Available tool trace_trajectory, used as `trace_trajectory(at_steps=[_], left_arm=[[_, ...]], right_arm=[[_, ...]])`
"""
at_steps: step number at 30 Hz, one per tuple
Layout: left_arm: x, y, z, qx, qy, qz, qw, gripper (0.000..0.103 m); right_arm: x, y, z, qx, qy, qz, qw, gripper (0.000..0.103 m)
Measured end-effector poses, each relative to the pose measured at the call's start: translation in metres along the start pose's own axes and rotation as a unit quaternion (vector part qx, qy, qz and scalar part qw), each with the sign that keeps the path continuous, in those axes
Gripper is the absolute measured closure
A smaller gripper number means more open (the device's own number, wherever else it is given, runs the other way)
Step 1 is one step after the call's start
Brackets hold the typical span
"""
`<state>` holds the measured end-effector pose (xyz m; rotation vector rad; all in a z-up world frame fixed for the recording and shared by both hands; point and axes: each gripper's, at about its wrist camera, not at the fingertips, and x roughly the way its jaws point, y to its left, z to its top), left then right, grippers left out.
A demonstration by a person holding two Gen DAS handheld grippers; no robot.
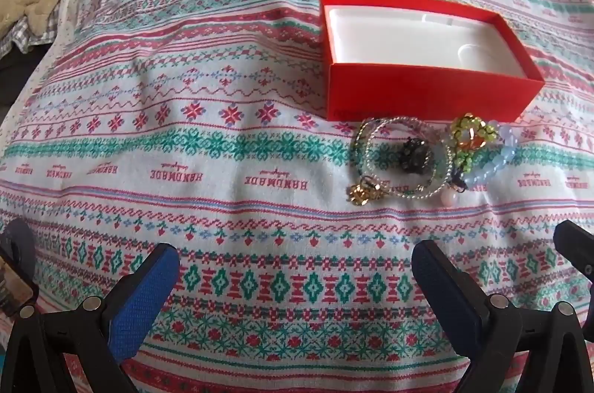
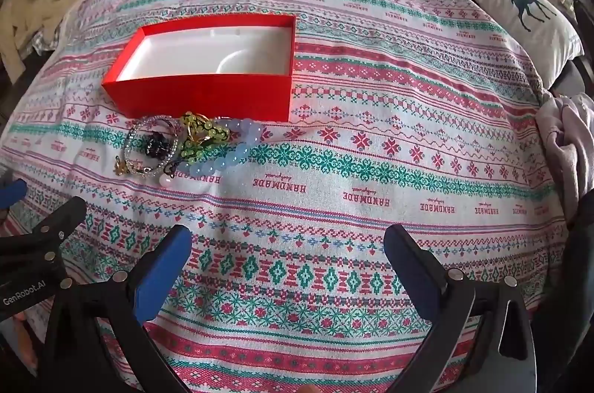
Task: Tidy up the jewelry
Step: 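Move both tools toward the jewelry pile beside the red box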
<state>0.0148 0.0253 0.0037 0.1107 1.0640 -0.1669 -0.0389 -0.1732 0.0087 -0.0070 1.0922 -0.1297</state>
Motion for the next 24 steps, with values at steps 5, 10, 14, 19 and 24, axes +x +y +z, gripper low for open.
trace_trajectory(at_steps=[5,10,14,19,24], left_arm=[[-0.005,0.009,0.018,0.014,0.009,-0.033,0.9993,0.0],[-0.004,0.015,0.039,0.012,0.045,-0.079,0.9958,0.002],[0.005,0.017,0.055,0.013,0.059,-0.115,0.9915,0.01],[0.032,0.032,0.058,-0.04,0.063,-0.18,0.9807,0.034],[0.057,0.035,0.062,-0.067,0.1,-0.234,0.9647,0.072]], right_arm=[[-0.004,-0.009,0.007,-0.003,0.005,0.021,1.0,0.0],[0.002,-0.021,0.023,0.012,0.039,0.046,0.998,0.0],[0.006,-0.021,0.034,0.014,0.038,0.072,0.997,0.0],[0.027,-0.031,0.041,0.052,0.05,0.125,0.989,0.019],[0.049,-0.03,0.045,0.07,0.079,0.166,0.981,0.055]])
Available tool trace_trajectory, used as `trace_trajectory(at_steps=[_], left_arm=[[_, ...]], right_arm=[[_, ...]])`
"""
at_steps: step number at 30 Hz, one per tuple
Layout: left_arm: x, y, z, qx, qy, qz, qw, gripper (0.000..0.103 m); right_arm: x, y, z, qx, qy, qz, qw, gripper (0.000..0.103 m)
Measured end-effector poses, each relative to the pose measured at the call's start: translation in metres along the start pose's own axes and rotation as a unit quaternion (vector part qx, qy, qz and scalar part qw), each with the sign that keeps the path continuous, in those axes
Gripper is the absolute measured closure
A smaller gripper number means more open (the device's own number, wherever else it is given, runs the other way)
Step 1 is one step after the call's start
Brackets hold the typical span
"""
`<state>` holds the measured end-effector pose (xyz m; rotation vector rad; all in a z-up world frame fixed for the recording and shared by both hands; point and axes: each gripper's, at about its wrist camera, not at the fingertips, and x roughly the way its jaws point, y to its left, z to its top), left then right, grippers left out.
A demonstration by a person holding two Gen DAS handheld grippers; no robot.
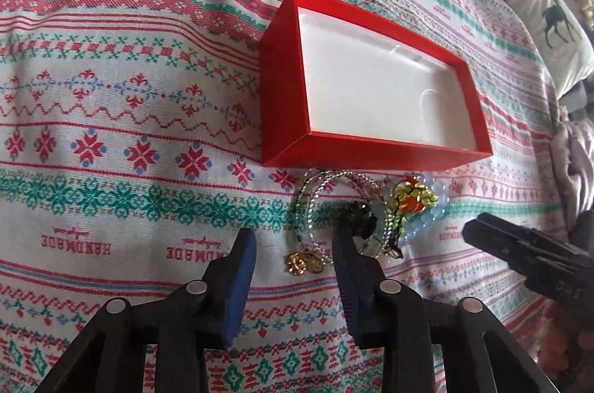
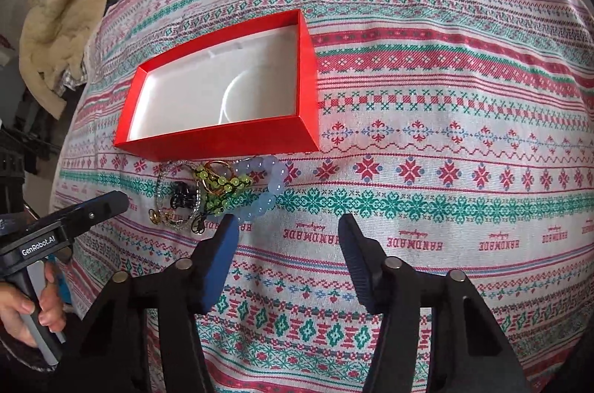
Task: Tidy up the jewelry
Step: 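Move both tools toward the jewelry pile beside the red box, then grasp the silver beaded bracelet with the left tool while the right tool grasps the light blue bead bracelet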
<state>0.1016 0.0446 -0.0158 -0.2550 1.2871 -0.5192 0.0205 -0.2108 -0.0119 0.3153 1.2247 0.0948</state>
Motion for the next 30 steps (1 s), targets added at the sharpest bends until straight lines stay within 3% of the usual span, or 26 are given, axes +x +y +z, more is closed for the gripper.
trace_trajectory(at_steps=[5,17,23,30], left_arm=[[0.012,-0.01,0.002,0.012,0.011,-0.027,0.9995,0.088],[0.037,-0.008,0.008,-0.002,0.03,-0.007,0.9995,0.094],[0.047,-0.011,0.013,-0.006,0.033,0.002,0.9994,0.095],[0.05,-0.019,0.014,0.007,0.027,0.017,0.9995,0.102]], right_arm=[[0.006,0.0,0.009,0.005,-0.008,0.01,1.0,0.066],[0.017,-0.009,0.021,0.022,-0.021,0.049,0.998,0.072],[0.026,-0.012,0.026,0.031,-0.011,0.042,0.999,0.072],[0.038,-0.01,0.029,0.043,-0.002,0.032,0.999,0.085]])
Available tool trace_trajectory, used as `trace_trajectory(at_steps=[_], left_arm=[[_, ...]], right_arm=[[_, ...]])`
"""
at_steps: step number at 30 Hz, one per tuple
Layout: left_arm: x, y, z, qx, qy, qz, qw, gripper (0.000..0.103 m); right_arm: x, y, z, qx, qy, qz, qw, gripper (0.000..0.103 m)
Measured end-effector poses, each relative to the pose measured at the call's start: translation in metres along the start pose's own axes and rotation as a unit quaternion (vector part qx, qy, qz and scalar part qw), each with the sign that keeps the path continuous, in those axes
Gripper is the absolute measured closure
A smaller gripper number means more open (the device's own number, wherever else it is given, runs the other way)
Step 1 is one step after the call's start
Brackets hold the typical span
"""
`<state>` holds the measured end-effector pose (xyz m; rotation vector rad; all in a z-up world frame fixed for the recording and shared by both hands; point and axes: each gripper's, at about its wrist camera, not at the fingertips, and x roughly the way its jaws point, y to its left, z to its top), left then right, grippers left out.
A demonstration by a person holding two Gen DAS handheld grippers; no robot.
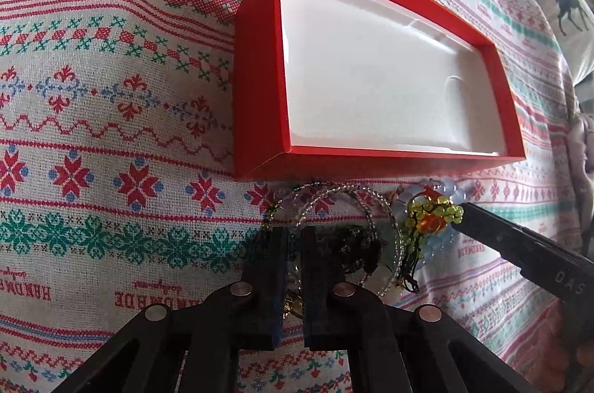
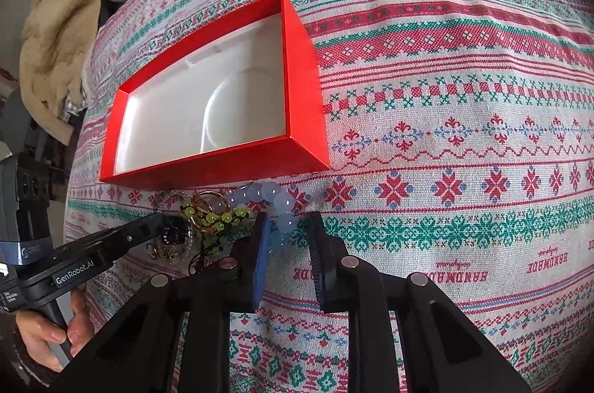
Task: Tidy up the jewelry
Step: 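Grasp the silver beaded bracelet with the left tool while the right tool grasps the light blue bead bracelet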
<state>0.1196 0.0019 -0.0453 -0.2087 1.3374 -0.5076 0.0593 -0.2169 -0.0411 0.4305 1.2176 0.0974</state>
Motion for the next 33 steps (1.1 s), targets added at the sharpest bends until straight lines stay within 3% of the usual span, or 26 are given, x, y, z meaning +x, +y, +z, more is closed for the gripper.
trace_trajectory(at_steps=[3,9,26,33], left_arm=[[-0.003,-0.003,-0.002,0.008,-0.005,0.005,0.9999,0.102],[-0.021,-0.01,-0.007,0.027,-0.027,-0.001,0.9993,0.102],[-0.095,-0.035,-0.021,0.088,-0.124,-0.016,0.9882,0.103],[-0.103,-0.053,-0.016,0.103,-0.157,0.007,0.9823,0.103]], right_arm=[[0.001,0.0,-0.001,-0.003,-0.001,0.0,1.0,0.091],[-0.013,0.002,-0.008,-0.008,-0.007,0.005,1.0,0.091],[-0.087,0.039,-0.03,-0.08,-0.098,0.001,0.992,0.091],[-0.112,0.043,-0.025,-0.071,-0.127,0.011,0.989,0.091]])
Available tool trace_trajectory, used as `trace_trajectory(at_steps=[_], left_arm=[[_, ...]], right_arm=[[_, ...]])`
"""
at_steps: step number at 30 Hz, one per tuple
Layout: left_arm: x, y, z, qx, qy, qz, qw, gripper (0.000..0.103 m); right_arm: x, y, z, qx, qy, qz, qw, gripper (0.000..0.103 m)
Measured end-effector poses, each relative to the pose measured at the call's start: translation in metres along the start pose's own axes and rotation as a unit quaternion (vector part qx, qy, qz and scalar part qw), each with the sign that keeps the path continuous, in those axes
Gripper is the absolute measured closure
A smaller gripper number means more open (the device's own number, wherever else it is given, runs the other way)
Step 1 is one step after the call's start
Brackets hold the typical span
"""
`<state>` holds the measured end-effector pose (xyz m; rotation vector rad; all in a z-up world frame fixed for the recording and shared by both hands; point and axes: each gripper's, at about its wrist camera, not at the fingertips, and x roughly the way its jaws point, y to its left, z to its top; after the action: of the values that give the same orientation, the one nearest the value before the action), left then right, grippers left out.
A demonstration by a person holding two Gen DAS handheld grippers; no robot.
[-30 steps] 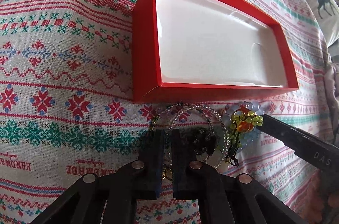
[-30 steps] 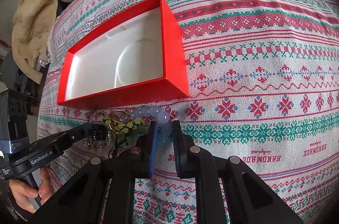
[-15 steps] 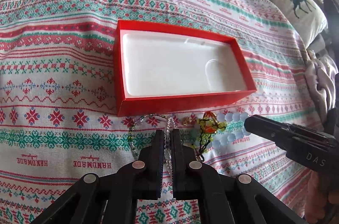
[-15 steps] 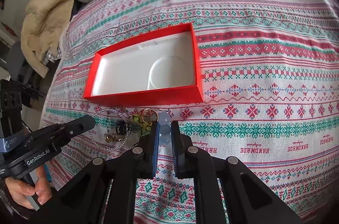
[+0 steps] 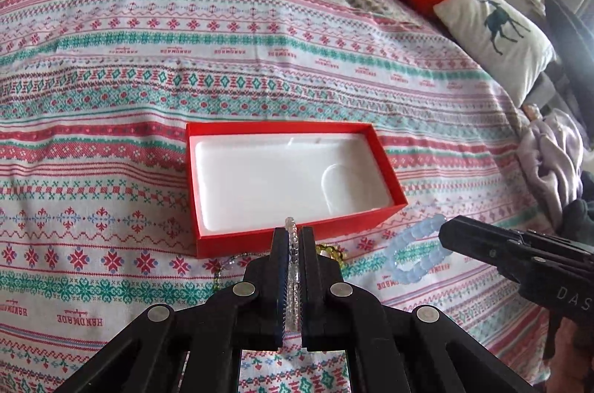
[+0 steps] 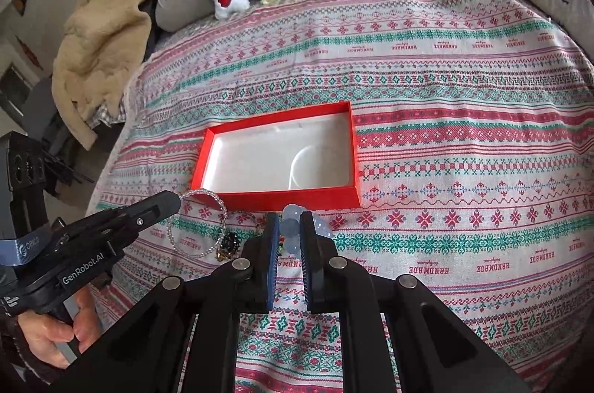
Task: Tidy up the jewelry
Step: 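Lower both bracelets into the red box and open both tools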
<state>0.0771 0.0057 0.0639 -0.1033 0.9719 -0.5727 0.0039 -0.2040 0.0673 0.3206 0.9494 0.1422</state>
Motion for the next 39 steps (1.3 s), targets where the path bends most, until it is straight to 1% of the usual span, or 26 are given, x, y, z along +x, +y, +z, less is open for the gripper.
trace_trajectory(at_steps=[4,9,14,18,20,22,26,32,34,39], left_arm=[[0.001,-0.006,0.008,0.0,-0.012,-0.005,0.9999,0.103],[0.003,-0.012,0.019,0.001,-0.031,-0.031,0.999,0.103],[0.019,-0.007,0.028,-0.005,-0.04,-0.041,0.9984,0.103],[0.032,0.005,0.032,-0.013,-0.044,-0.03,0.9985,0.103],[0.036,0.01,0.035,-0.014,-0.047,-0.015,0.9987,0.103],[0.04,0.014,0.036,-0.012,-0.047,0.003,0.9988,0.103],[0.05,0.025,0.035,-0.015,-0.036,0.027,0.9989,0.103],[0.056,0.031,0.035,-0.01,-0.03,0.048,0.9983,0.103],[0.058,0.032,0.034,-0.009,-0.028,0.054,0.9981,0.103],[0.058,0.035,0.034,-0.005,-0.027,0.062,0.9977,0.103]], right_arm=[[-0.01,0.001,0.008,0.005,-0.014,0.0,1.0,0.091],[-0.012,0.009,0.014,-0.006,-0.021,-0.014,1.0,0.091],[-0.01,0.018,0.018,-0.018,-0.03,-0.025,0.999,0.091],[-0.005,0.027,0.024,-0.033,-0.032,-0.029,0.998,0.091],[-0.001,0.031,0.027,-0.038,-0.033,-0.028,0.998,0.091],[0.004,0.032,0.032,-0.032,-0.03,-0.014,0.999,0.091],[0.013,0.037,0.046,-0.034,-0.034,0.006,0.999,0.091],[0.037,0.043,0.055,-0.039,-0.026,0.032,0.998,0.091],[0.047,0.04,0.056,-0.04,-0.024,0.026,0.999,0.091],[0.067,0.02,0.057,-0.036,-0.012,-0.017,0.999,0.091]])
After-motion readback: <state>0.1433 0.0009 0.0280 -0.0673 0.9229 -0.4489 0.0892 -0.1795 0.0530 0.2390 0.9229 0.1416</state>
